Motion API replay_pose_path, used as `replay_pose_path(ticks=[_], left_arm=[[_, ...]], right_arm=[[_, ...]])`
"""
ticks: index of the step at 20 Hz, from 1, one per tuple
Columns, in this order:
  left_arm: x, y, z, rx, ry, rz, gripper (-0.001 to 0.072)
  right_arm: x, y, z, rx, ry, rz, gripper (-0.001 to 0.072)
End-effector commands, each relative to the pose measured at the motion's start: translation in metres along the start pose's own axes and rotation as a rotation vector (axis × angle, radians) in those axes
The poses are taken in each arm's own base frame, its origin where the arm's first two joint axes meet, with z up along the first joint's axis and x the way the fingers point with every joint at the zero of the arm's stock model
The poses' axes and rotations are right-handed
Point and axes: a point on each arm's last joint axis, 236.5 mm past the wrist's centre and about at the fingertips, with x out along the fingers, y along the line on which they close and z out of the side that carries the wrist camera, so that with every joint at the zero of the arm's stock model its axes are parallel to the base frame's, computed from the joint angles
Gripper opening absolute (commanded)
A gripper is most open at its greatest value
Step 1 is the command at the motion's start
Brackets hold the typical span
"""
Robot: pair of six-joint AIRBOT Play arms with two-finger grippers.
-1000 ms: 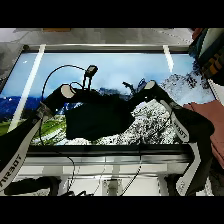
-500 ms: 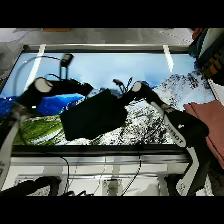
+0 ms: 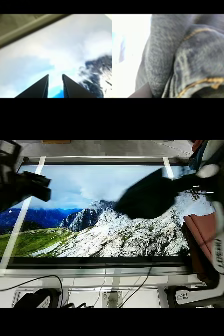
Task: Fold the clothes and pants, and hang the long-sleeved shirts on hangers.
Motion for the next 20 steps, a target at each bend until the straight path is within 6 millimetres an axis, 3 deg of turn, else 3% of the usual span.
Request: replay_pose_path(ticks=[1, 3, 5, 7, 9, 10, 11, 12, 13, 14, 18, 19, 20], left_arm=[[-0.050, 0.017, 0.025, 0.067, -0.081, 0.096, 0.0192], [-0.062, 0.017, 0.032, 0.070, -0.107, 0.107, 0.0192], [-0.066, 0.017, 0.033, 0.071, -0.114, 0.110, 0.0192], [-0.065, 0.017, 0.033, 0.070, -0.114, 0.110, 0.0192], [-0.065, 0.017, 0.033, 0.070, -0.114, 0.110, 0.0192], [-0.065, 0.017, 0.033, 0.071, -0.114, 0.110, 0.0192], [-0.065, 0.017, 0.033, 0.070, -0.114, 0.110, 0.0192], [-0.065, 0.017, 0.033, 0.071, -0.114, 0.110, 0.0192], [-0.065, 0.017, 0.033, 0.071, -0.114, 0.110, 0.0192], [-0.065, 0.017, 0.033, 0.070, -0.114, 0.110, 0.0192], [-0.065, 0.017, 0.033, 0.070, -0.114, 0.110, 0.0192], [-0.065, 0.017, 0.033, 0.070, -0.114, 0.110, 0.0192], [-0.065, 0.017, 0.033, 0.071, -0.114, 0.110, 0.0192]], right_arm=[[-0.132, -0.070, 0.003, 0.205, -0.210, -0.210, 0.0014], [-0.199, -0.107, -0.009, 0.310, -0.332, -0.346, 0.0014], [-0.258, -0.143, -0.039, 0.414, -0.395, -0.512, 0.0014], [-0.300, -0.179, -0.096, 0.549, -0.330, -0.707, 0.0014], [-0.323, -0.205, -0.162, 0.723, -0.179, -0.850, 0.0014], [-0.324, -0.212, -0.184, 0.791, -0.125, -0.865, 0.0015], [-0.321, -0.216, -0.194, 0.842, -0.116, -0.851, 0.0030], [-0.321, -0.223, -0.196, 0.904, -0.149, -0.847, 0.0200], [-0.321, -0.227, -0.194, 0.939, -0.181, -0.849, 0.0489], [-0.318, -0.225, -0.191, 0.938, -0.187, -0.829, 0.0720], [-0.302, -0.215, -0.159, 0.860, -0.260, -0.699, 0.0689], [-0.298, -0.212, -0.154, 0.851, -0.270, -0.670, 0.0657], [-0.294, -0.207, -0.147, 0.838, -0.277, -0.635, 0.0552]])
